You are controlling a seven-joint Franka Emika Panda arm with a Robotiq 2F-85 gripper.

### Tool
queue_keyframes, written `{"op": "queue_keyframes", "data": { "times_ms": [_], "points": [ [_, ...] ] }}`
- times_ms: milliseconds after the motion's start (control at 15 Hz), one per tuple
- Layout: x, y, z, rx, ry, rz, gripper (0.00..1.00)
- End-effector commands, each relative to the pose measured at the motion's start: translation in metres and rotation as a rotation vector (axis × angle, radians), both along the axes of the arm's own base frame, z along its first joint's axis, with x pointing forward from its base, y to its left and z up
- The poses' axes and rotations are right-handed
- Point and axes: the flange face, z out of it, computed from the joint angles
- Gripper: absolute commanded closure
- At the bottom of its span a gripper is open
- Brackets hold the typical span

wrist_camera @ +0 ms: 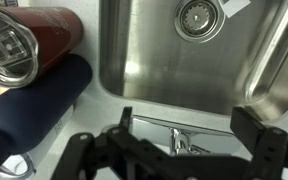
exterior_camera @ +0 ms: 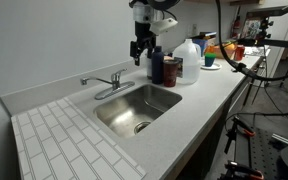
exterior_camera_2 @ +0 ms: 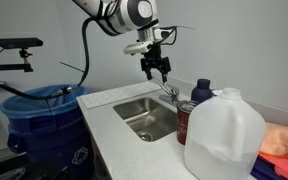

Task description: Lift the handle of the faucet

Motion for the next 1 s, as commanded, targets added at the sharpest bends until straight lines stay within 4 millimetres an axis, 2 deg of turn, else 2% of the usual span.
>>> {"op": "queue_keyframes", "data": {
  "times_ms": [0,133,267,667,933],
  "points": [
    [0.0,0.0,0.001,0.0,0.0,0.0,0.0],
    [0.001,0.0,0.002,0.0,-0.001,0.0,0.0],
    [0.006,0.002,-0.01,0.014,-0.016,-0.015,0.0],
    [0.036,0.014,-0.064,0.053,-0.039,0.002,0.0],
    [0.052,0.027,-0.081,0.083,-0.103,0.027,0.0]
  ]
}}
